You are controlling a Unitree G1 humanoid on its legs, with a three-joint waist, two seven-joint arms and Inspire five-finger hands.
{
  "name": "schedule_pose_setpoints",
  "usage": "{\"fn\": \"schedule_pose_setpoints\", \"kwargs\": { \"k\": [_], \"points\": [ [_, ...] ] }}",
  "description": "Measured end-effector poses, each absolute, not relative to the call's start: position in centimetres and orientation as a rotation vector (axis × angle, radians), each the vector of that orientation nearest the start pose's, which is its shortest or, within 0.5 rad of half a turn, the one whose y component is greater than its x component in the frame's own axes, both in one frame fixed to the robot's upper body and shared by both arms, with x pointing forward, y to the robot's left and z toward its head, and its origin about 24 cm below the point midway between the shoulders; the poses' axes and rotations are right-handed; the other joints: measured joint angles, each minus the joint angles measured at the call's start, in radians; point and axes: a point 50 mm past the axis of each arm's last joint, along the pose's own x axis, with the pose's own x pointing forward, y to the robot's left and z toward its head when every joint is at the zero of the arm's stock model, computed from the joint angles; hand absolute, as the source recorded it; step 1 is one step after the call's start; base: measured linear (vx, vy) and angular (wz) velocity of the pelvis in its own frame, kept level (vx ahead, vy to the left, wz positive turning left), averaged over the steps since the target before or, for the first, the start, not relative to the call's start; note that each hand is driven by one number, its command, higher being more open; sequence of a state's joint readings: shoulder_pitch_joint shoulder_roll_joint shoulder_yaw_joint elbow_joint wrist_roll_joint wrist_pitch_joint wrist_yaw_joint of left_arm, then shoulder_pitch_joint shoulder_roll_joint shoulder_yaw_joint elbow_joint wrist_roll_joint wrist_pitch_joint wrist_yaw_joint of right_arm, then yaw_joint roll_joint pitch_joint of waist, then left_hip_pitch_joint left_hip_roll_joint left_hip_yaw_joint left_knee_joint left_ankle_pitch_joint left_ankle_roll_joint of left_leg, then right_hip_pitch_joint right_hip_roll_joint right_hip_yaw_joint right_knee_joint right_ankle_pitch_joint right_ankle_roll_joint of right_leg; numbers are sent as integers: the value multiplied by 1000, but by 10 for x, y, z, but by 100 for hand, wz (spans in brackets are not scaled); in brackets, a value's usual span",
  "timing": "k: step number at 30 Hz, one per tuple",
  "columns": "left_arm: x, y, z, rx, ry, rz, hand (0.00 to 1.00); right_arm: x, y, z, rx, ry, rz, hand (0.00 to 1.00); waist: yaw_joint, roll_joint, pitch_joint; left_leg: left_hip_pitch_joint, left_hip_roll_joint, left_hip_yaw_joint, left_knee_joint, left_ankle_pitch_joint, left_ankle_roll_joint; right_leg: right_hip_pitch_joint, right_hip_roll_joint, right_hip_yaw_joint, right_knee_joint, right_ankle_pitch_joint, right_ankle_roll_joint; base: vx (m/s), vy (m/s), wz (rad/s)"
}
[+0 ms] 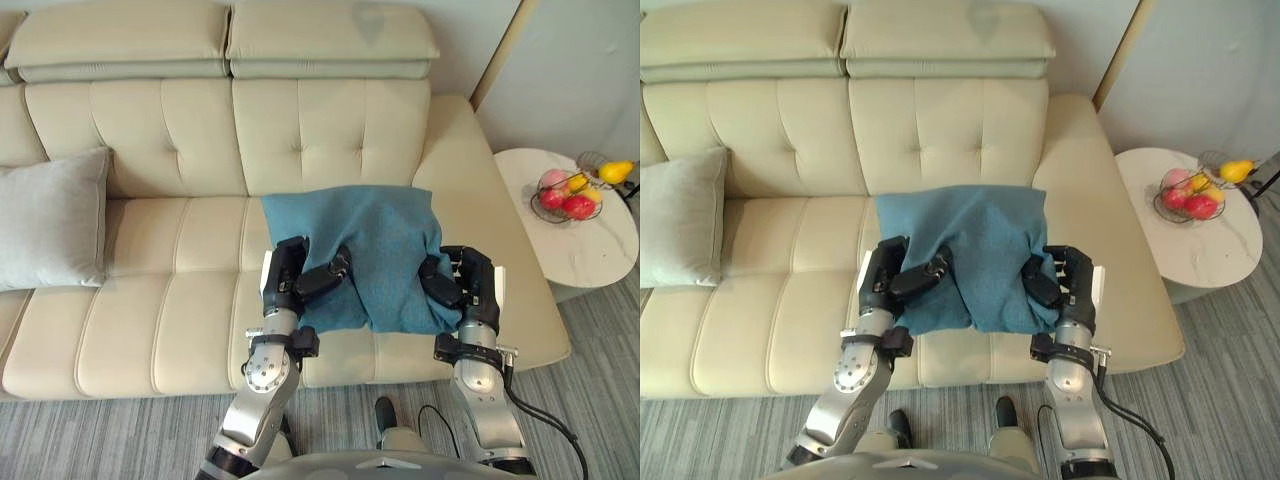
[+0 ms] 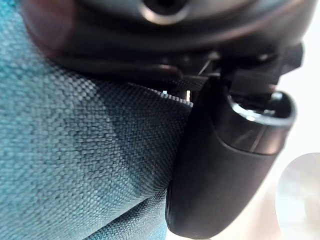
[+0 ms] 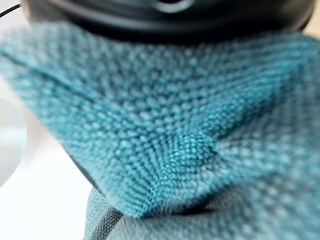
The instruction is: Pick up cushions and gather them together orderly.
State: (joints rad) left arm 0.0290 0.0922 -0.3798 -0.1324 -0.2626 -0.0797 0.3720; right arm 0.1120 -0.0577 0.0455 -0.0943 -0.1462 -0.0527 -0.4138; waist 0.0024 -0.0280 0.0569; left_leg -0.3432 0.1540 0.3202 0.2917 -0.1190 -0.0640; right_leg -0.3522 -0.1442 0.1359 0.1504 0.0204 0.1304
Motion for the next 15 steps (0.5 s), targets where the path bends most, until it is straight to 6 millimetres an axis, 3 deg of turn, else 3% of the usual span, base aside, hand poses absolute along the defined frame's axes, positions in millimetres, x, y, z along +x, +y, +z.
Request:
{"fn": "schedule_pose_setpoints", "kwargs": {
  "k": [2, 4, 5, 6, 8, 12, 13, 15],
  "points": [
    [250, 91, 84, -230, -159, 7, 0, 244, -167, 74, -197, -204, -414, 0, 5, 1, 26, -66, -1, -3, 25, 7, 10, -58, -6, -4, 10, 6, 8, -124, 19, 5],
    [256, 89, 94, -218, -203, 11, 0, 251, -165, 85, -200, -255, -432, 0, 7, 2, 28, -96, -1, -5, 34, 11, 12, -84, -8, -8, 11, 11, 13, -111, 17, 7],
    [267, 84, 116, -210, -287, 11, 0, 262, -163, 105, -190, -339, -459, 0, 9, 9, 41, -141, -1, -15, 50, 18, 17, -116, -9, -19, 12, 21, 11, -122, 17, 10],
    [269, 83, 120, -209, -304, 11, 0, 264, -163, 108, -188, -354, -464, 0, 9, 10, 44, -148, -2, -16, 51, 20, 17, -121, -10, -20, 13, 23, 11, -113, 16, 17],
    [288, 75, 164, -203, -464, 19, 0, 282, -161, 146, -163, -501, -520, 0, 15, 15, 63, -209, -7, -34, 53, 46, 20, -177, -14, -33, 25, 31, 11, -119, -1, 22],
    [313, 68, 225, -176, -671, 32, 0, 312, -159, 207, -137, -686, -576, 0, 14, 21, 110, -256, -17, -55, 13, 101, 22, -229, -16, -52, 27, 52, 6, -92, -19, 19],
    [315, 68, 233, -169, -698, 33, 100, 315, -159, 214, -136, -708, -580, 100, 14, 20, 115, -264, -19, -57, 2, 111, 22, -239, -16, -53, 25, 56, 5, -87, -36, 14],
    [329, 70, 267, -120, -785, 61, 100, 331, -156, 249, -121, -776, -602, 100, 15, 21, 148, -275, -28, -60, -75, 173, 19, -265, -14, -59, -9, 88, -1, -47, -29, 11]
  ]
}}
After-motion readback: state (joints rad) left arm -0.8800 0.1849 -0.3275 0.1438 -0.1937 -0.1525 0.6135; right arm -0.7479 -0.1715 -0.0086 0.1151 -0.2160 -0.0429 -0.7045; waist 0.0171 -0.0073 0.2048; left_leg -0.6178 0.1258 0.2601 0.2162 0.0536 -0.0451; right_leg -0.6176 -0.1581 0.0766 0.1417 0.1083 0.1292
